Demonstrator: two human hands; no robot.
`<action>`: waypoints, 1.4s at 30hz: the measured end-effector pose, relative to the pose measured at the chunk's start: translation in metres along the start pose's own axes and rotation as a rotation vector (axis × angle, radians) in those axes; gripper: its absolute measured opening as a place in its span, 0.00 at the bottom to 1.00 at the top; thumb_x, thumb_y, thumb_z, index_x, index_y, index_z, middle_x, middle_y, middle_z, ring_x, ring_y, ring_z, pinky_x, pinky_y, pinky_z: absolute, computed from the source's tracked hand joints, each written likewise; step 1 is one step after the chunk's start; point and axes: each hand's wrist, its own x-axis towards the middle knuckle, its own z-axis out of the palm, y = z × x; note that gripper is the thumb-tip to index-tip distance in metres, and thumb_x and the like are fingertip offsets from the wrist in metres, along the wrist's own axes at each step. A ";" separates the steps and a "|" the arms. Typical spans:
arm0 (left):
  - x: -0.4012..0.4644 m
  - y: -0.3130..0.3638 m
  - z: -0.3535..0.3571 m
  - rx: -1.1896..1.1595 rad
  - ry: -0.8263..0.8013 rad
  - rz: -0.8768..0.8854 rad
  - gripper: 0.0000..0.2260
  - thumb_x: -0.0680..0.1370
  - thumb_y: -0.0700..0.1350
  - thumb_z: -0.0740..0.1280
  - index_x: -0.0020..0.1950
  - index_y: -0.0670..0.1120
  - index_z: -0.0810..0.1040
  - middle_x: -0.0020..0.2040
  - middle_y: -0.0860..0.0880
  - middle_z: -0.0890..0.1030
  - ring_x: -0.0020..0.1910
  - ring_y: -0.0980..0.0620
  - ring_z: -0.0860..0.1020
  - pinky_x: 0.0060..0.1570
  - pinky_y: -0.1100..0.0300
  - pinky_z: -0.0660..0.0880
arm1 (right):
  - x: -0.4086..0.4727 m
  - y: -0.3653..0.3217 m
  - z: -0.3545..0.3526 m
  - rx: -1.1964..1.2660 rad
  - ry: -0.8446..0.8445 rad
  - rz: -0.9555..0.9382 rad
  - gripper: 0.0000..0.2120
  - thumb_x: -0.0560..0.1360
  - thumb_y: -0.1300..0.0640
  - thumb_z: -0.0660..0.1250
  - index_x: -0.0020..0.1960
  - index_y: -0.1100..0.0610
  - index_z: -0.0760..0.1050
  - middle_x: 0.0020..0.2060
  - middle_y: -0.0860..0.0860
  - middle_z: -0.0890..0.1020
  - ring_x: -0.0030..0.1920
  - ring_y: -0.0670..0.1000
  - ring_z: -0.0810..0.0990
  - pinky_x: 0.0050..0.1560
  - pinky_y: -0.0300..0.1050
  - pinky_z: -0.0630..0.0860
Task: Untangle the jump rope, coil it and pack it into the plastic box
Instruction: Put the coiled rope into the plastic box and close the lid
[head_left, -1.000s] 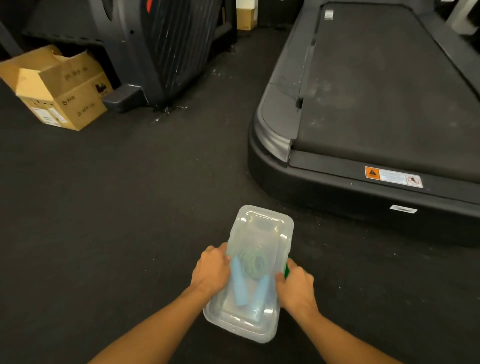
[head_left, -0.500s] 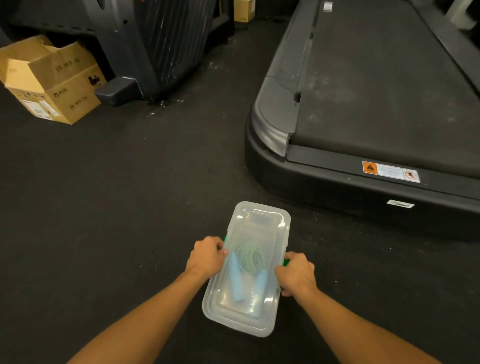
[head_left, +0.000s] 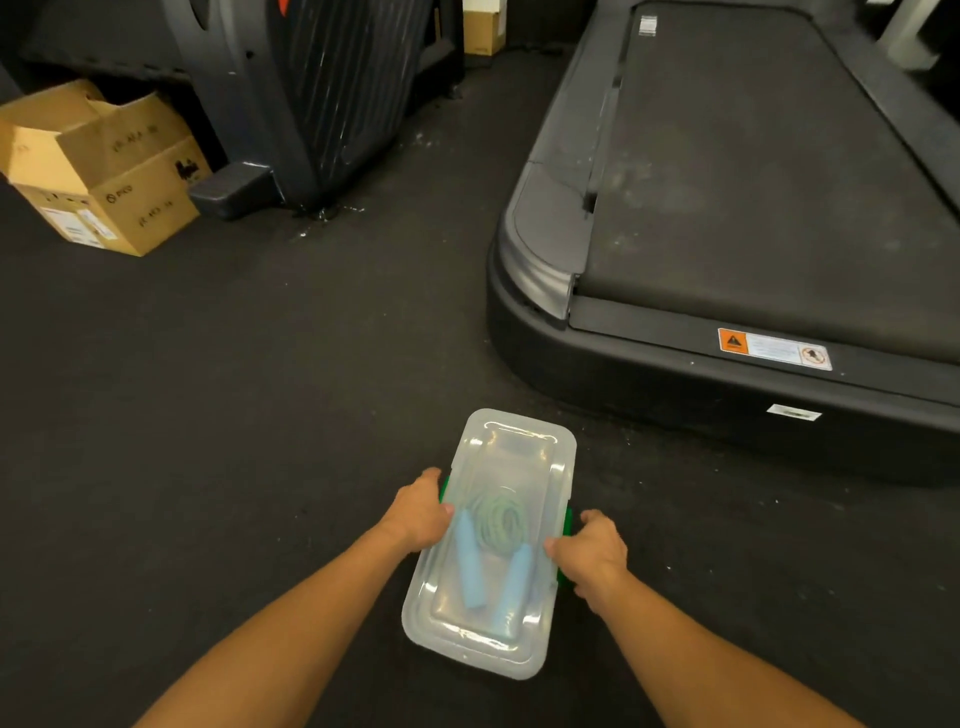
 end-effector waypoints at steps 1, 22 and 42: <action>0.000 0.002 -0.002 0.000 -0.015 0.016 0.31 0.81 0.42 0.63 0.81 0.45 0.54 0.75 0.40 0.68 0.71 0.40 0.71 0.67 0.48 0.71 | 0.001 -0.001 0.001 -0.022 0.005 -0.009 0.35 0.72 0.62 0.72 0.75 0.56 0.62 0.66 0.59 0.71 0.61 0.60 0.76 0.56 0.55 0.79; -0.014 0.020 0.019 0.462 0.262 0.188 0.16 0.79 0.41 0.65 0.67 0.41 0.72 0.62 0.43 0.76 0.57 0.43 0.81 0.55 0.52 0.80 | -0.005 -0.006 0.008 -0.185 -0.005 -0.184 0.26 0.75 0.61 0.70 0.70 0.55 0.65 0.64 0.59 0.70 0.60 0.59 0.76 0.55 0.53 0.77; -0.022 0.046 0.036 0.695 -0.098 0.320 0.41 0.77 0.61 0.67 0.81 0.58 0.44 0.82 0.45 0.40 0.79 0.33 0.39 0.74 0.31 0.48 | -0.007 -0.011 0.005 -0.275 -0.008 -0.265 0.39 0.72 0.56 0.73 0.76 0.52 0.55 0.68 0.57 0.65 0.66 0.59 0.71 0.61 0.56 0.75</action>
